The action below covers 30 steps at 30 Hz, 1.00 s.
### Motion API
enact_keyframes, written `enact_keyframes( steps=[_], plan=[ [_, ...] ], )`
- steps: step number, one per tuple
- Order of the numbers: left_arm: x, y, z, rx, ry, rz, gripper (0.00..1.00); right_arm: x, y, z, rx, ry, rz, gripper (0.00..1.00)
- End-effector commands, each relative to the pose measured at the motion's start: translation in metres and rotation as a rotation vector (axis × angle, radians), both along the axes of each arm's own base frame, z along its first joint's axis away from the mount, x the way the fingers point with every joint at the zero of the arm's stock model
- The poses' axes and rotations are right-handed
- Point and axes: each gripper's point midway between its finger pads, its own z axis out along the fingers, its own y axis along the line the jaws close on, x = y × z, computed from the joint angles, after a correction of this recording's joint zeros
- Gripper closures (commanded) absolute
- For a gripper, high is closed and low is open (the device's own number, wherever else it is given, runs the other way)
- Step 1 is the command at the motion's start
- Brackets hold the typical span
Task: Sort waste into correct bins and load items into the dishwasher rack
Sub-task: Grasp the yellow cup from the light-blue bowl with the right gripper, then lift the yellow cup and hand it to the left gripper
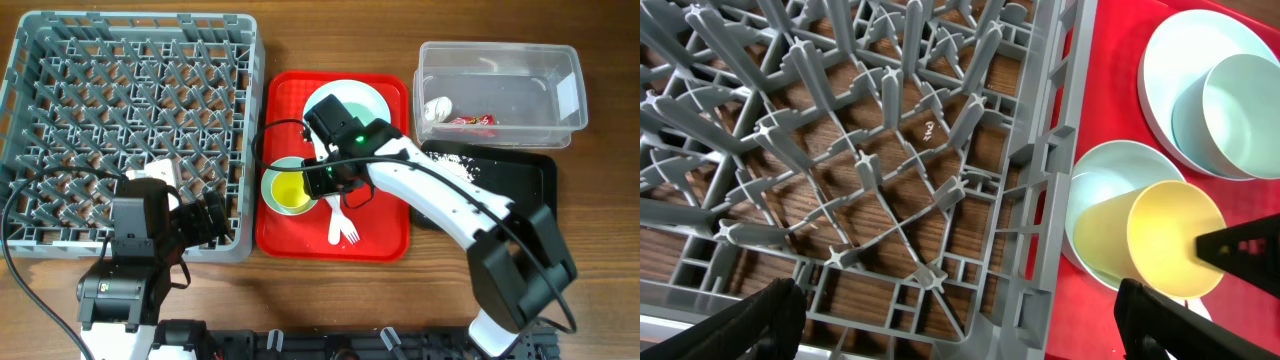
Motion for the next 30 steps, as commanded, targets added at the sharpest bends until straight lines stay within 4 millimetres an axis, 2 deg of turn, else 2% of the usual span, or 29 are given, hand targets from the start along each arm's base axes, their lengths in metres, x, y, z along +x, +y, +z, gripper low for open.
enact_keyframes(
  steps=[1, 4, 6, 9, 11, 14, 16, 18, 20, 23, 25, 30],
  plan=[
    [0.003, -0.003, 0.008, -0.002, -0.021, -0.016, 0.0, 0.0, -0.003, -0.019, -0.041, 0.034, -0.037, 0.81],
    [0.003, -0.003, 0.008, -0.002, -0.021, -0.016, 0.0, 0.001, -0.003, -0.019, -0.038, 0.036, -0.051, 0.96],
    [0.003, -0.003, 0.008, -0.002, -0.021, -0.016, 0.0, 0.001, -0.003, -0.018, -0.038, 0.041, -0.061, 0.96],
    [0.003, -0.004, 0.008, -0.01, -0.021, -0.022, 0.0, 0.002, -0.007, -0.005, -0.031, 0.032, -0.072, 0.96],
    [0.006, -0.013, 0.011, -0.051, -0.038, -0.055, 0.0, 0.012, -0.018, 0.021, -0.003, -0.014, -0.104, 0.96],
    [0.013, -0.04, 0.025, -0.166, -0.097, -0.157, 0.0, 0.026, -0.041, 0.066, 0.058, -0.105, -0.149, 0.96],
    [0.019, -0.069, 0.046, -0.321, -0.165, -0.254, 0.0, 0.027, -0.067, 0.097, 0.084, -0.151, -0.192, 0.96],
    [0.023, -0.077, 0.057, -0.415, -0.182, -0.239, 0.0, 0.02, -0.073, 0.11, 0.119, -0.148, -0.166, 0.96],
    [0.028, -0.087, 0.064, -0.519, -0.175, -0.225, 0.0, 0.004, -0.067, 0.122, 0.218, -0.092, -0.095, 0.96],
    [0.026, -0.123, 0.088, -0.693, -0.191, -0.441, 0.0, -0.018, -0.043, 0.142, 0.409, -0.017, 0.041, 0.96],
    [0.023, -0.144, 0.105, -0.796, -0.211, -0.612, 0.0, -0.026, -0.028, 0.159, 0.535, -0.007, 0.116, 0.96],
    [0.018, -0.162, 0.118, -0.909, -0.211, -0.815, 0.0, -0.029, -0.015, 0.18, 0.662, -0.017, 0.182, 0.96]
  ],
)
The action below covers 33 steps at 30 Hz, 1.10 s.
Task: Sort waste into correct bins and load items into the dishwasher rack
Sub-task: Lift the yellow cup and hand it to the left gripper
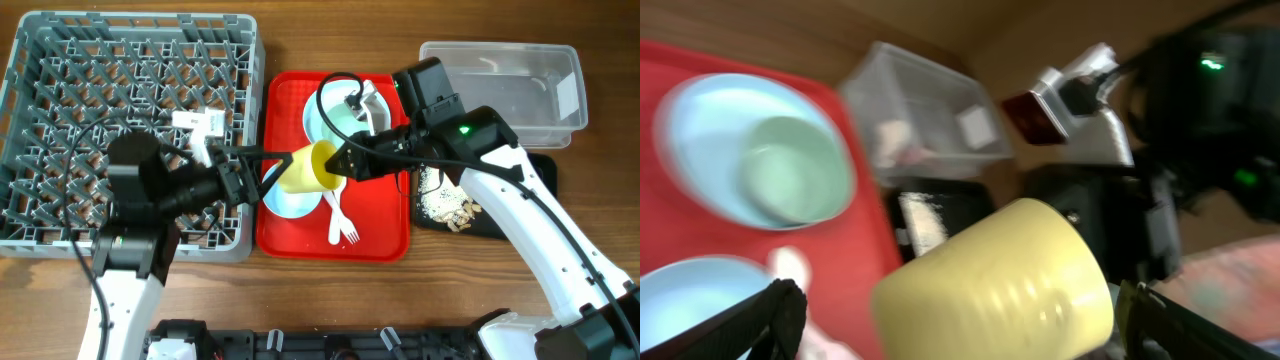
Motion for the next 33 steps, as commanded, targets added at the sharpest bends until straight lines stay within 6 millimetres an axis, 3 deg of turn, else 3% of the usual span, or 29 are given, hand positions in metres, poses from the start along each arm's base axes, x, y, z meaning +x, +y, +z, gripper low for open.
enact_keyframes(
  steps=[1, 4, 11, 13, 15, 16, 23, 29, 33],
  plan=[
    [-0.026, -0.022, 0.017, -0.125, 0.0, -0.258, 0.0, -0.015, 0.017, 0.029, 0.175, 0.0, 0.122, 0.96],
    [-0.036, -0.027, 0.027, -0.168, -0.051, -0.371, 0.0, -0.015, 0.025, 0.048, 0.274, -0.018, 0.162, 0.96],
    [-0.05, -0.029, 0.038, -0.199, -0.103, -0.47, 0.05, -0.006, 0.03, 0.058, 0.311, -0.03, 0.141, 0.96],
    [-0.05, -0.029, 0.038, -0.199, -0.103, -0.47, 0.1, -0.004, 0.031, 0.06, 0.316, -0.035, 0.136, 0.96],
    [-0.05, -0.029, 0.038, -0.199, -0.103, -0.47, 0.27, -0.004, 0.031, 0.061, 0.318, -0.037, 0.135, 0.96],
    [-0.05, -0.029, 0.038, -0.199, -0.103, -0.47, 0.3, -0.004, 0.031, 0.061, 0.318, -0.037, 0.134, 0.96],
    [-0.048, -0.028, 0.038, -0.196, -0.104, -0.462, 0.25, -0.003, 0.03, 0.06, 0.315, -0.03, 0.129, 0.96],
    [-0.038, -0.014, 0.038, -0.193, -0.109, -0.403, 0.27, 0.007, 0.011, 0.053, 0.292, 0.017, 0.065, 0.96],
    [-0.036, -0.012, 0.038, -0.193, -0.11, -0.394, 0.26, 0.007, 0.01, 0.052, 0.29, 0.024, 0.061, 0.96]
  ],
)
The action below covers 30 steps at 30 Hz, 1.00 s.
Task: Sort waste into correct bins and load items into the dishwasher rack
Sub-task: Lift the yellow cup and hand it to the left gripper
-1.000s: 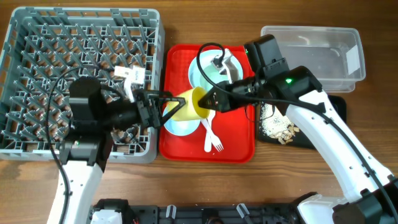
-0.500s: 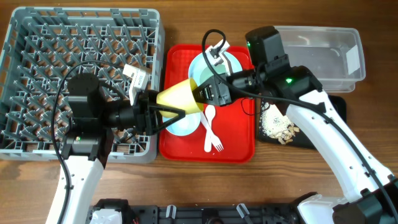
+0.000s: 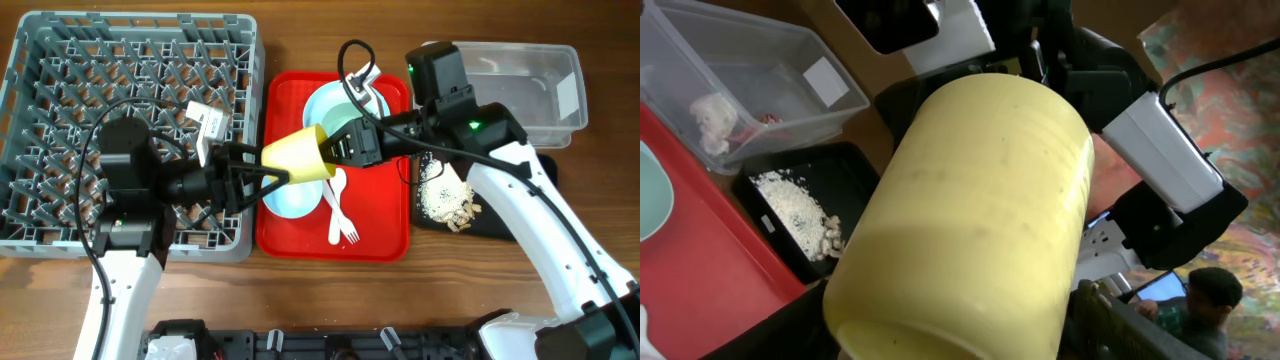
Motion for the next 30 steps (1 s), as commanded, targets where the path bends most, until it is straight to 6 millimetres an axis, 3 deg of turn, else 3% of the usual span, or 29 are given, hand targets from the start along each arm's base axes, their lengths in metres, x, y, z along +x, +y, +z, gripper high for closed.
enact_keyframes(
  steps=[1, 8, 19, 27, 30],
  plan=[
    [-0.004, 0.001, 0.006, -0.011, -0.013, -0.026, 0.26, 0.009, -0.005, -0.002, -0.022, -0.014, -0.036, 0.96],
    [-0.007, -0.004, 0.006, -0.012, -0.015, -0.046, 0.22, 0.007, -0.004, -0.002, -0.023, -0.014, -0.031, 0.96],
    [-0.013, -0.016, 0.015, -0.012, -0.108, -0.094, 0.26, 0.001, -0.002, -0.004, -0.032, 0.008, -0.019, 0.96],
    [-0.013, -0.016, 0.018, -0.015, -0.12, -0.094, 0.32, -0.001, 0.001, -0.004, -0.032, 0.009, -0.009, 0.96],
    [-0.013, -0.017, 0.019, -0.016, -0.13, -0.097, 0.42, -0.002, 0.001, -0.005, -0.033, 0.01, -0.009, 0.96]
  ],
)
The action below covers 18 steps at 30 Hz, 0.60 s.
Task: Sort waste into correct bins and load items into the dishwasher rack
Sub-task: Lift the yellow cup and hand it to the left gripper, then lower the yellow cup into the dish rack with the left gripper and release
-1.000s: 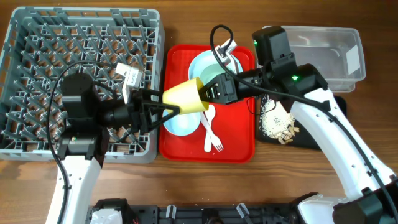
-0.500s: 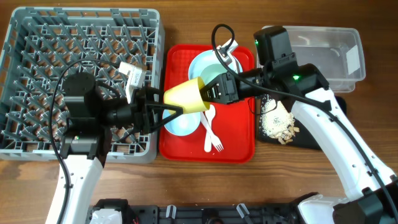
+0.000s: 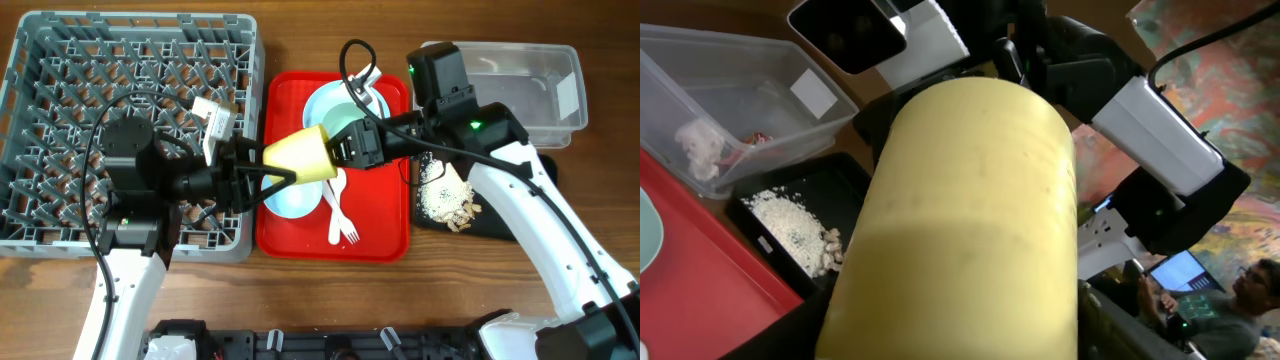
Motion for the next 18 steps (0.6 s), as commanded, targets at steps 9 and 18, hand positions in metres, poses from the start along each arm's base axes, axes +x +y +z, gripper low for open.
enact_keyframes(
  steps=[9, 18],
  plan=[
    [-0.0151, -0.0108, 0.0096, -0.011, -0.041, -0.082, 0.56, 0.0046, 0.0001, -0.0075, -0.049, -0.015, -0.03, 0.96],
    [-0.015, -0.0108, 0.0094, -0.01, -0.049, -0.082, 0.85, 0.0064, -0.0034, -0.0152, -0.091, 0.0, -0.056, 0.84]
  ],
)
